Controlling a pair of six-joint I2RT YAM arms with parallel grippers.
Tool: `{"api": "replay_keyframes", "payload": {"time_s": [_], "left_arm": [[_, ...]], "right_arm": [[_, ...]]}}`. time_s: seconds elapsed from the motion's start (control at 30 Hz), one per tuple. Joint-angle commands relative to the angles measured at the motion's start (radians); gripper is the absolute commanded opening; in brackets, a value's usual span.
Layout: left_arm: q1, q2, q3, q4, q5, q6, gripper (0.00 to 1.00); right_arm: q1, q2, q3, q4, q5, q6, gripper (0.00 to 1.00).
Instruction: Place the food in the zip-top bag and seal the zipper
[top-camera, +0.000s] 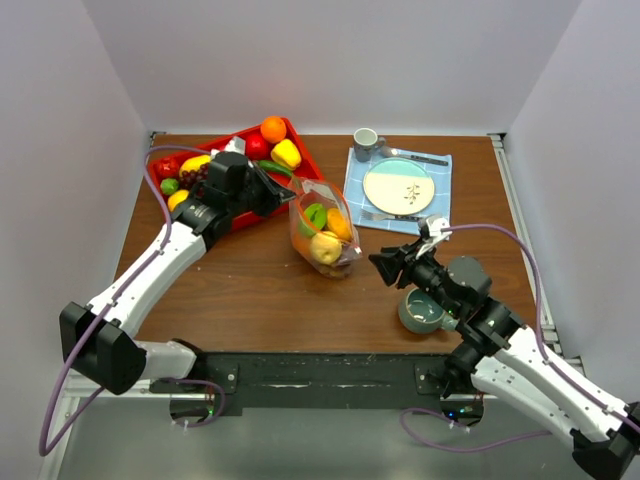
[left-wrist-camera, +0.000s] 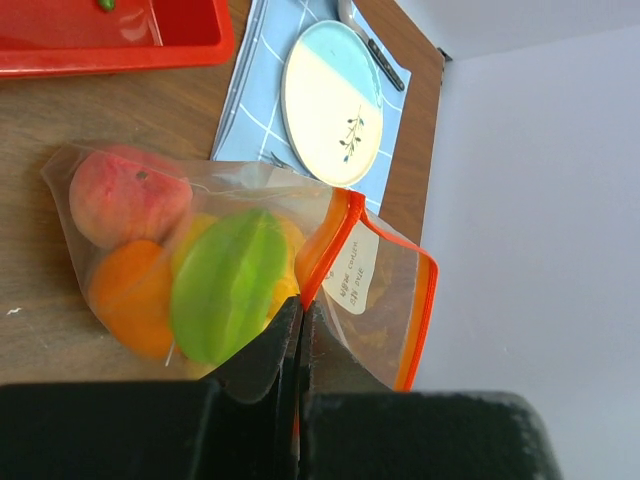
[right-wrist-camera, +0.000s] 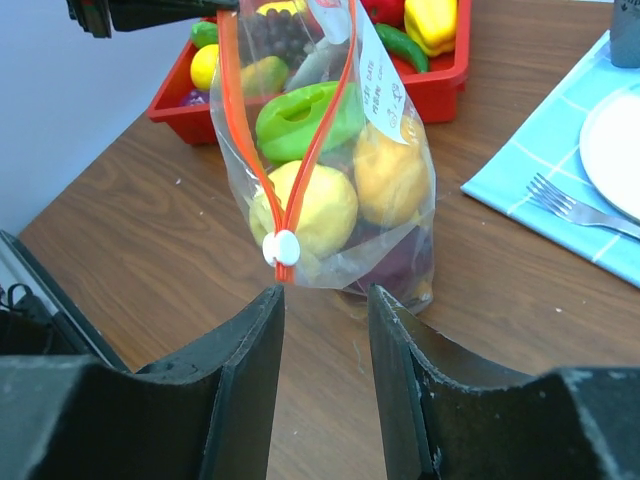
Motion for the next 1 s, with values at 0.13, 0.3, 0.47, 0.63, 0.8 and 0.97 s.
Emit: {"api": "replay_keyframes", "payload": {"time_s": [0.13, 0.3, 0.47, 0.63, 0.8, 0.97], "left_arm": [[0.012, -0.007, 0.002, 0.065, -0.055, -0.055, 0.0], [0.013, -0.002, 0.015, 0.062, -0.063, -0.054, 0.0], [0.013, 0.014, 0.025, 0.059, -0.057, -0.052, 0.0], [0.015, 0.014, 0.029, 0.056, -0.066, -0.05, 0.0], [0.015, 0.007, 0.031, 0.044, -0.078, -0.05, 0.0], [0.015, 0.008, 0.032, 0.053, -0.071, -0.055, 0.0]], "right_arm": [[0.016, 0.055, -0.088, 0.251, 0.015, -0.03, 0.45], [0.031, 0.116, -0.091, 0.33, 0.014, -0.047, 0.45], [0.075, 0.165, -0.102, 0.363, 0.053, -0.072, 0.44], [0.106, 0.161, -0.14, 0.38, 0.093, -0.058, 0.43], [0.108, 0.055, -0.189, 0.314, 0.158, -0.053, 0.43], [0.124, 0.09, -0.183, 0.326, 0.144, -0.056, 0.42]]}}
